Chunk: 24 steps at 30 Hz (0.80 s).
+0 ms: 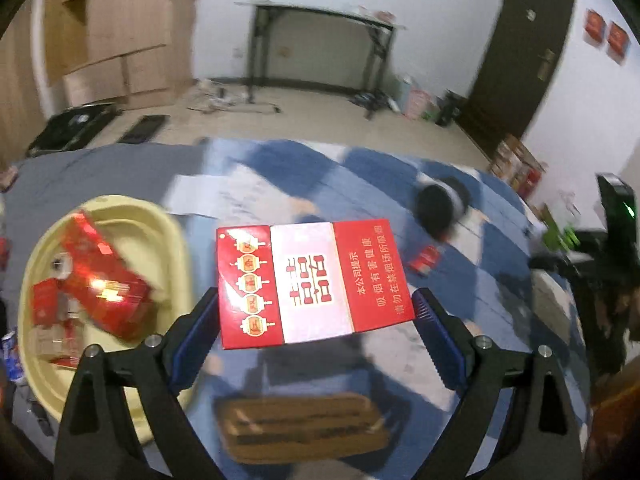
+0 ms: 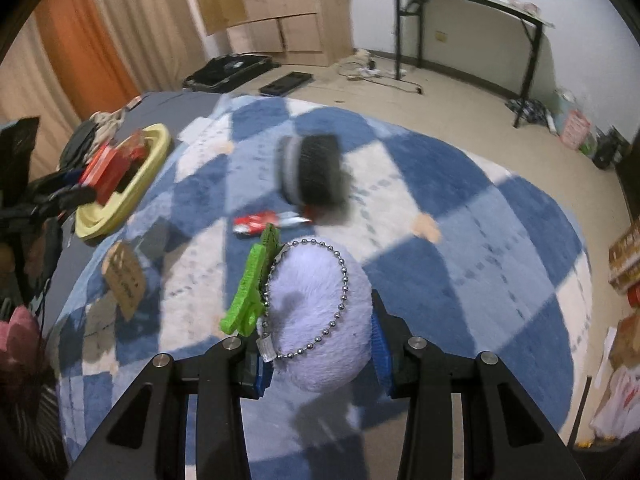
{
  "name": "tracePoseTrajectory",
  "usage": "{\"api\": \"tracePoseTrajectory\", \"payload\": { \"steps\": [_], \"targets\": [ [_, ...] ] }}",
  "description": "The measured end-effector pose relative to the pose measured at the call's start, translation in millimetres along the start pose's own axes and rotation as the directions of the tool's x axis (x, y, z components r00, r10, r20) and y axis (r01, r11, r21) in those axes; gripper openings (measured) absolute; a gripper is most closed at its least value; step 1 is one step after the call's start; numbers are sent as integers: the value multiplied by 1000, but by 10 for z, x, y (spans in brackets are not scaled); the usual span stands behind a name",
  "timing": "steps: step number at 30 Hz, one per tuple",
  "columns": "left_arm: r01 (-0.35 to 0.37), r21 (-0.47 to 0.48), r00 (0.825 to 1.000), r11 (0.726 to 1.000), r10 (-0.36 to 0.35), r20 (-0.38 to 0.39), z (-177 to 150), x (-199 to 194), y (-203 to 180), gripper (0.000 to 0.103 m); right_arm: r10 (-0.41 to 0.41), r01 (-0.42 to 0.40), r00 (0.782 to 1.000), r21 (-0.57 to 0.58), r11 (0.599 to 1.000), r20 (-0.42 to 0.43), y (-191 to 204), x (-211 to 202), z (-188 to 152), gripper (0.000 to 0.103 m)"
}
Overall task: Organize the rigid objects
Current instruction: 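Carry both objects to the yellow tray and release them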
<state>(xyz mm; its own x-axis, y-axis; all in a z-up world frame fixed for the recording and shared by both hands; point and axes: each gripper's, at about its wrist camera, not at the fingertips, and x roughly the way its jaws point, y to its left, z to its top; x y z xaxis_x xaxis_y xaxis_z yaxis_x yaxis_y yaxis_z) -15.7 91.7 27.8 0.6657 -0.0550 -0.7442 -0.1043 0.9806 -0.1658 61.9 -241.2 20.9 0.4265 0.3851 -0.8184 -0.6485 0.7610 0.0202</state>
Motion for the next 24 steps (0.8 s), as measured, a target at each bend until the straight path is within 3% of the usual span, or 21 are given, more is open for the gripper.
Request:
{"api": "tracePoseTrajectory", "payload": {
  "steps": [6, 8, 13, 16, 19, 24],
  "targets": [
    [-83, -168, 996, 982, 89, 25, -7, -298, 1034, 93, 140, -142, 990, -121, 982, -28, 849, 307, 285, 39],
    [-75, -266, 997, 961, 70, -30, -23, -342, 1459, 93, 187, -195, 981, -201, 960, -60, 1270, 434, 383, 39],
    [-156, -412, 986, 898, 117, -118, -107, -311, 2192, 93, 311, -327, 945, -309, 893, -101, 2232, 684, 699, 39],
    [-167, -458, 984, 873, 119, -130, -122, -239, 2404, 93, 361, -375, 926, -358, 855, -108, 2781, 899, 854, 39],
    [-198, -431, 977, 880, 140, -162, -141, -105, 2427, 93, 374, -387, 921, -393, 834, -113, 3240, 1183, 929, 39],
    [-231, -428, 968, 874, 160, -196, -251, -5, 2559, 93, 335, -357, 934, -357, 863, -123, 3611, 1705, 1036, 39]
  ]
}}
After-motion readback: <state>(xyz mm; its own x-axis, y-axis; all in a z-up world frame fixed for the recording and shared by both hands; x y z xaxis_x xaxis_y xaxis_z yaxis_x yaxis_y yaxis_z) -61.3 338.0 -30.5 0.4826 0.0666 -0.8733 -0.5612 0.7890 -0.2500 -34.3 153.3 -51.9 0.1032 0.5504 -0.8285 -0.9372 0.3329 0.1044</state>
